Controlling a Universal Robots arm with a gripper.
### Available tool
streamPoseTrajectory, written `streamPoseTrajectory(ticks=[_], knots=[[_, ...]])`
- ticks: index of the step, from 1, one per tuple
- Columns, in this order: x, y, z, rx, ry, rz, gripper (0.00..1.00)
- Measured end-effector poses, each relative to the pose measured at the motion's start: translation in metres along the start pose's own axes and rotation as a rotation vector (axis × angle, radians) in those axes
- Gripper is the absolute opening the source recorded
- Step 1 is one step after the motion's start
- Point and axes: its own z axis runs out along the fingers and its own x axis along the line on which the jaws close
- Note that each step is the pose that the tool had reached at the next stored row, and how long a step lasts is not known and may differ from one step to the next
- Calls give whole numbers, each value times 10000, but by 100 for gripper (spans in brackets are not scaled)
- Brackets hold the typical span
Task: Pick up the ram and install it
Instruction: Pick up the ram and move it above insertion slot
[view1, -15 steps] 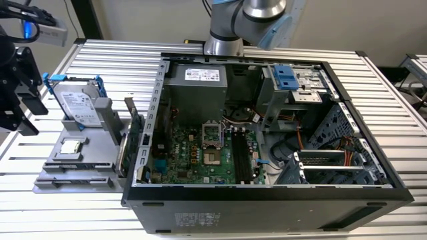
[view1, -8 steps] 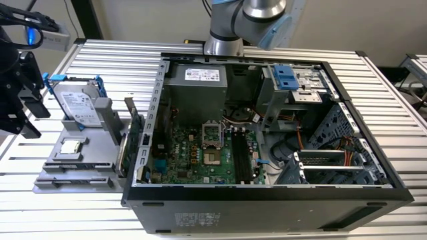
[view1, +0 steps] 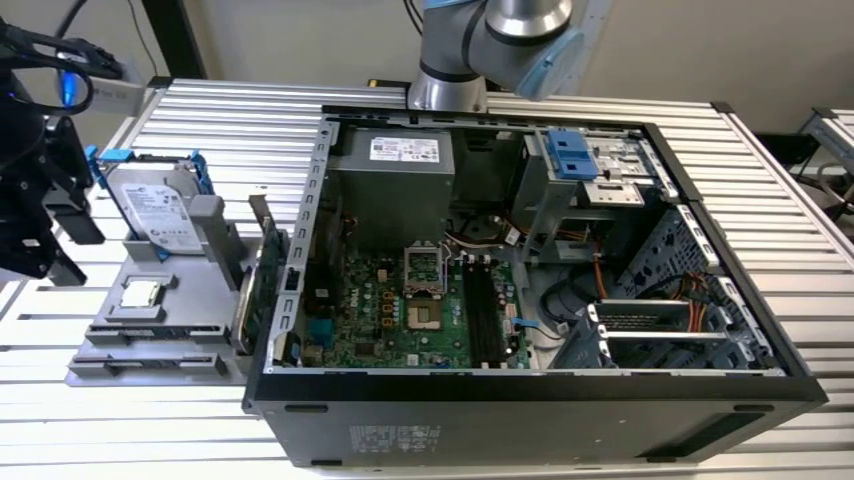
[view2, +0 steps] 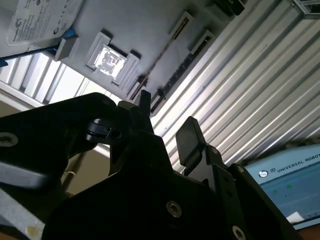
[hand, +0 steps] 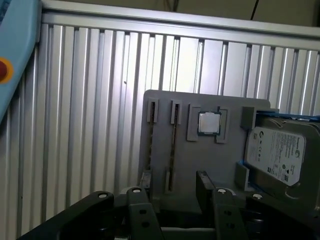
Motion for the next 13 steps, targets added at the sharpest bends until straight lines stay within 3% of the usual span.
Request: streamPoseTrajectory(ticks=[13], knots=[[18,-1,118,8,-4,235,100]])
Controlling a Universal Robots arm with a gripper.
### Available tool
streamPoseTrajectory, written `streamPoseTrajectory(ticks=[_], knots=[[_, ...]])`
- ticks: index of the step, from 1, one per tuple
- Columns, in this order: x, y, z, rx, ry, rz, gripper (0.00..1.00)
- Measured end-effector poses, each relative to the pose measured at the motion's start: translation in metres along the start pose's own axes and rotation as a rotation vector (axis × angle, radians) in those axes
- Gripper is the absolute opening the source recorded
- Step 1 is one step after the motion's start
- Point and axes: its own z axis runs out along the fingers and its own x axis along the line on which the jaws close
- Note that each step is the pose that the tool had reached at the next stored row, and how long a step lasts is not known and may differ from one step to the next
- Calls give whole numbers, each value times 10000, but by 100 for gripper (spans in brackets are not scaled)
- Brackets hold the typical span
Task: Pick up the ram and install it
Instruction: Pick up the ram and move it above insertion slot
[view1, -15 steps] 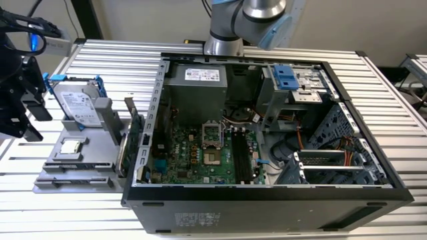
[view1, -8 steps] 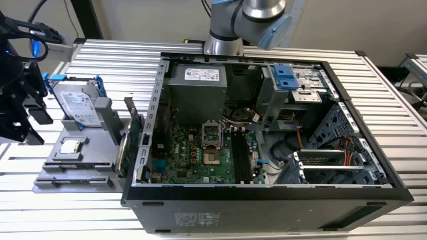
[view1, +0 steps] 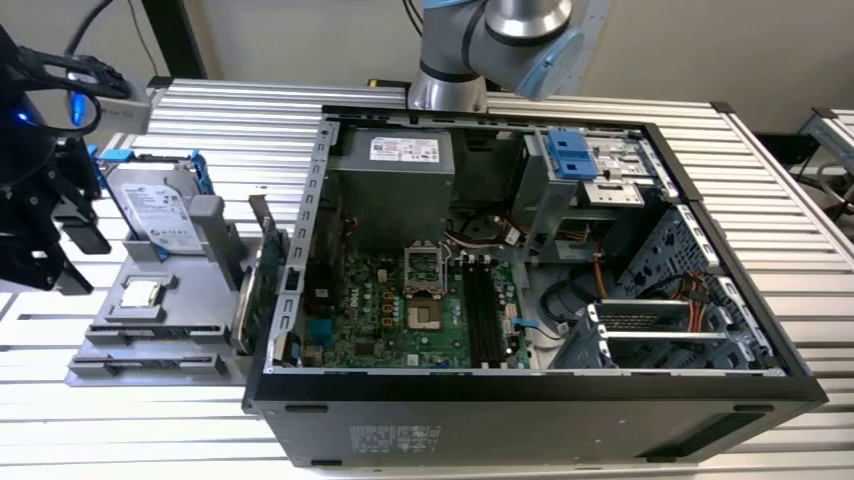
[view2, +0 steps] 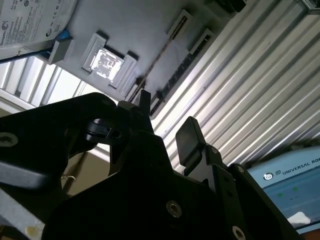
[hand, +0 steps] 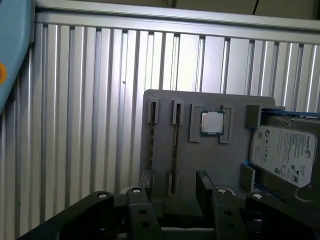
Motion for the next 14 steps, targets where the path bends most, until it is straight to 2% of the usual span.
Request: streamPoseTrajectory(ticks=[14], knots=[[2,16,107,-7,27,3,100]])
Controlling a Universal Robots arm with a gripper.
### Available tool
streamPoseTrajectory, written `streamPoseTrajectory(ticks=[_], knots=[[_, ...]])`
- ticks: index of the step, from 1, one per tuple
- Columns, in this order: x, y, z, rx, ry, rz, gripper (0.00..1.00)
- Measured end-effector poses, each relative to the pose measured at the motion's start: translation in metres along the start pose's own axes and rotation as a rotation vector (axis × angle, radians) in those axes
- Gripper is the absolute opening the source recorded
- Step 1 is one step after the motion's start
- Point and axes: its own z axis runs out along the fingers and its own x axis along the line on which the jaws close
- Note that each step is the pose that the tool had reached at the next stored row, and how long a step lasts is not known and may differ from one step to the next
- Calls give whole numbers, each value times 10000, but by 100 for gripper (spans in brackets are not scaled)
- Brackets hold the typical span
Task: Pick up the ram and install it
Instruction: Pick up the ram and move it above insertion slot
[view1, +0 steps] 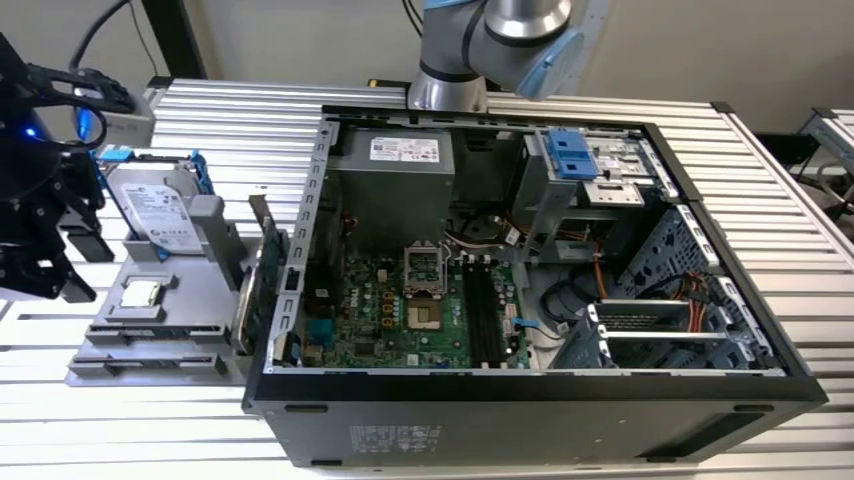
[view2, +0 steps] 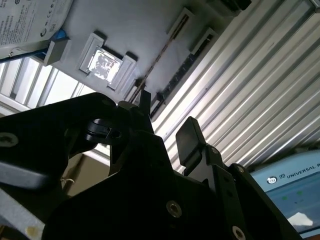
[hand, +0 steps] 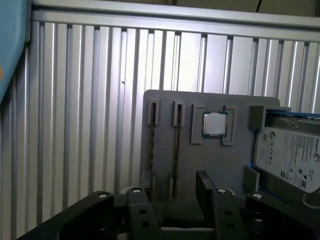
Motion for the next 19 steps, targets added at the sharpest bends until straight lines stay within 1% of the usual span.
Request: streamPoseTrajectory(ticks=[5,10,19], knots=[[11,1,63,-1,2,0,100],[66,3,117,0,1,-1,100],[71,2,209,-1,2,-1,100]])
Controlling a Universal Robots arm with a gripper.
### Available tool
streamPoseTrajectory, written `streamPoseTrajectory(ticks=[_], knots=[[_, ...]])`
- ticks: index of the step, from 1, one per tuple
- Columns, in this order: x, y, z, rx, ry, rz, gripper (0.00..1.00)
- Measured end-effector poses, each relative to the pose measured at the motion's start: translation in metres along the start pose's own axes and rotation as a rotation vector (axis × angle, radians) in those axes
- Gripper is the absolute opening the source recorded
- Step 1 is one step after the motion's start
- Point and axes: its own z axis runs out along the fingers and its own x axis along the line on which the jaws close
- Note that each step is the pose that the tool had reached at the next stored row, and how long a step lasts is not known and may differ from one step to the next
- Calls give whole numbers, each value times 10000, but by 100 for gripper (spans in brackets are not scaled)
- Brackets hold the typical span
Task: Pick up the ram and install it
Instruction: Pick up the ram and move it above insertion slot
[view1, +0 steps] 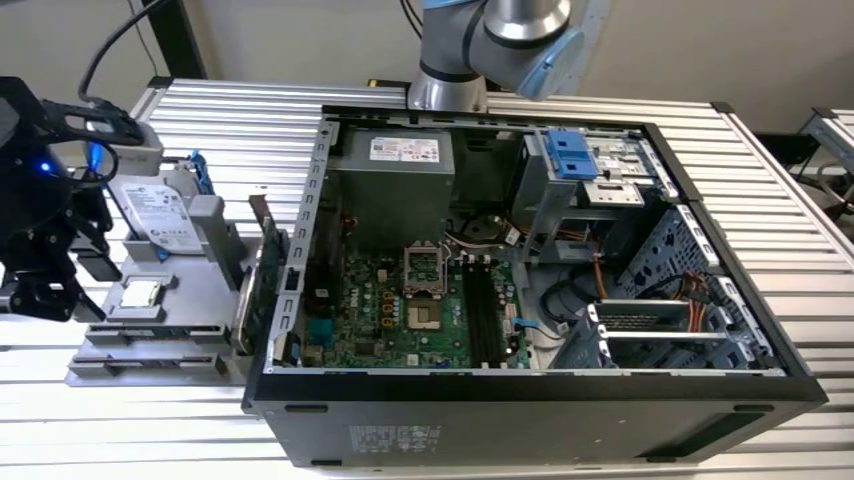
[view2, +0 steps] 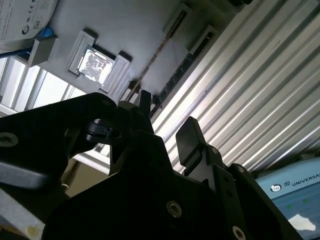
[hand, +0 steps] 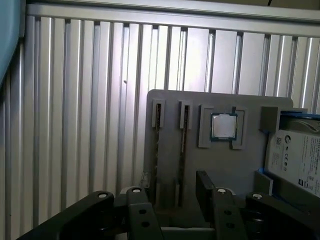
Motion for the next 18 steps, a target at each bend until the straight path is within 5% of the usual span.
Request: streamPoseTrajectory(ticks=[18], knots=[[47,6,159,0,-1,0,100]])
